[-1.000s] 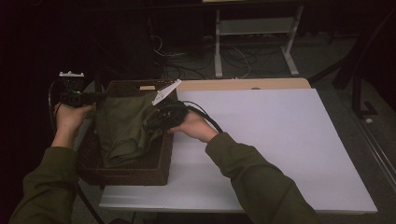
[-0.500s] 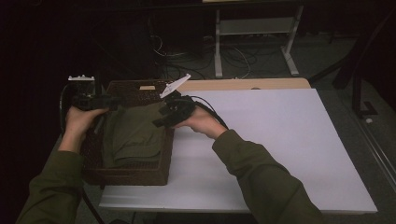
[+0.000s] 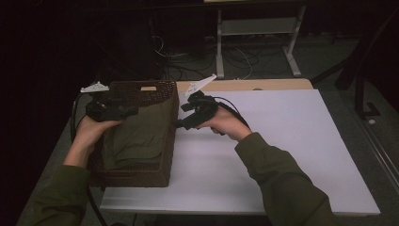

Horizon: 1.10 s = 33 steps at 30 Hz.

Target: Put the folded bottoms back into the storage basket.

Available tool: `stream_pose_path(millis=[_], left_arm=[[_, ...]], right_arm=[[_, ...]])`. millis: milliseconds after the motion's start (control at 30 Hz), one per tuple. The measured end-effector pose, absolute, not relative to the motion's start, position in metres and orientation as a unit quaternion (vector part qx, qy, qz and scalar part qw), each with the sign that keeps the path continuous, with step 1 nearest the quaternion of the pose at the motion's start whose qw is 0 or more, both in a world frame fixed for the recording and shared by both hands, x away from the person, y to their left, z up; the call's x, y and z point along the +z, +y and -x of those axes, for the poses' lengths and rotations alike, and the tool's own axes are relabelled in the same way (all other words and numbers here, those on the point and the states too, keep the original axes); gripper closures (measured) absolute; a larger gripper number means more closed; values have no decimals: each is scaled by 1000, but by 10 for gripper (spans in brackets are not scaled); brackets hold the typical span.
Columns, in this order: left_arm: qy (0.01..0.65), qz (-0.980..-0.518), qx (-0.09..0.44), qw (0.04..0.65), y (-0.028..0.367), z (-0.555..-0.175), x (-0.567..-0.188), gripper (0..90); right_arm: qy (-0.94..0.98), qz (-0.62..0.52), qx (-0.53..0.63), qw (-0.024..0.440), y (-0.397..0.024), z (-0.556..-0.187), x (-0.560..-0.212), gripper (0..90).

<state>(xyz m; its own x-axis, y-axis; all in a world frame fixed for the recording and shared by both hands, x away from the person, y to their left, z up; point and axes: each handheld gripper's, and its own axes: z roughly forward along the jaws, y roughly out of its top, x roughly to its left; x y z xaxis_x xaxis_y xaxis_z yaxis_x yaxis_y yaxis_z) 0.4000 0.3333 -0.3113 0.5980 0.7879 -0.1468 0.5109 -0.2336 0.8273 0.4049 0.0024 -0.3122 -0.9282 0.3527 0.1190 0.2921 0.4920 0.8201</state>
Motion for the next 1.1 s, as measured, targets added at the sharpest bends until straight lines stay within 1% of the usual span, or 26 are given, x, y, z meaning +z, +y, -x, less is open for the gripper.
stream_pose_path(millis=[67, 133, 367, 600, 867, 1100], left_arm=[[412, -775, 148, 456, 326, -395, -313, 17], [404, -777, 144, 461, 320, -391, -314, 0], [360, -793, 135, 473, 293, -372, -318, 0], [326, -799, 130, 488, 267, -354, -316, 0], [296, -796, 109, 517, 242, -333, -319, 0], [281, -791, 99, 535, 228, -320, -324, 0]], right_arm=[[858, -192, 476, 30, -7, -403, -313, 212], [855, -198, 479, 26, -16, -402, -315, 165], [847, -213, 486, 40, -52, -395, -321, 119], [845, -223, 483, 56, -88, -385, -326, 40], [838, -238, 486, 69, -131, -370, -328, 25], [829, -254, 492, 83, -169, -355, -327, 22]])
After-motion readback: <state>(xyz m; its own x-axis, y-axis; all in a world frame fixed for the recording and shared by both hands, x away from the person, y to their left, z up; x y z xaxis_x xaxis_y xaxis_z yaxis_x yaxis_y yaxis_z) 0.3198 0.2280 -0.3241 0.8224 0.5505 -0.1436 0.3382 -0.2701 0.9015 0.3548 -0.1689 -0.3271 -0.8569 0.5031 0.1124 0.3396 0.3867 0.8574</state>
